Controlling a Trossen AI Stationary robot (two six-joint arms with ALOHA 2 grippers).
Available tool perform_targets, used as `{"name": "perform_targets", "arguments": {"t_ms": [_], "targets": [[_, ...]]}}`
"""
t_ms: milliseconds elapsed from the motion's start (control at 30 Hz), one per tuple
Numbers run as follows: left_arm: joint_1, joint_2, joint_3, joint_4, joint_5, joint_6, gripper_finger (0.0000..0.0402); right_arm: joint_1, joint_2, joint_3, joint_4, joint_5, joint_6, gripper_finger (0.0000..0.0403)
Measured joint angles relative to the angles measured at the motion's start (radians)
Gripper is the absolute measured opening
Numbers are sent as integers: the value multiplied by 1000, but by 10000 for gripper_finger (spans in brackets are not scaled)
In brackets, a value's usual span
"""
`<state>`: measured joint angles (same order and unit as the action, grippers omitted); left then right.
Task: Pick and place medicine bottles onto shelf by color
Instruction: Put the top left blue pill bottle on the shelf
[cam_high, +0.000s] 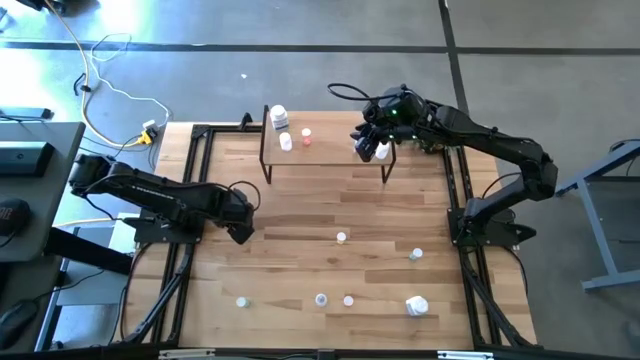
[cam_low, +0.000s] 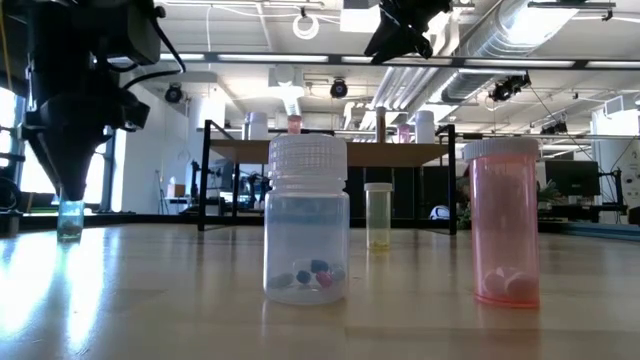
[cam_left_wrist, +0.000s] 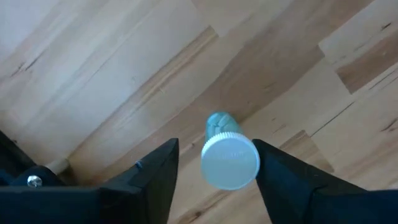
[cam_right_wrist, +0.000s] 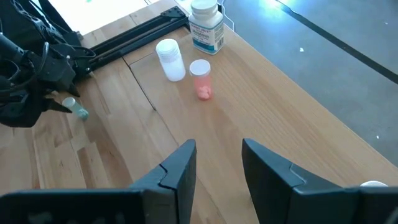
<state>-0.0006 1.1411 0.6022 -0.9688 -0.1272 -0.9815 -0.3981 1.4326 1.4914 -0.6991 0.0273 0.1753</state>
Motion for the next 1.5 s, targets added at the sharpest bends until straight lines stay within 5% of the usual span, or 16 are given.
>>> {"name": "perform_targets", "arguments": {"t_ms": [433, 767, 1500], "targets": [[0, 11, 0, 1, -7, 51, 106, 0, 0, 0, 0, 0, 0, 122], [2, 7, 23, -3, 20, 67, 106, 0, 0, 0, 0, 38, 0, 122], [322, 6, 642, -328, -101, 446, 105, -1, 0, 0, 0, 77, -28, 122]]}}
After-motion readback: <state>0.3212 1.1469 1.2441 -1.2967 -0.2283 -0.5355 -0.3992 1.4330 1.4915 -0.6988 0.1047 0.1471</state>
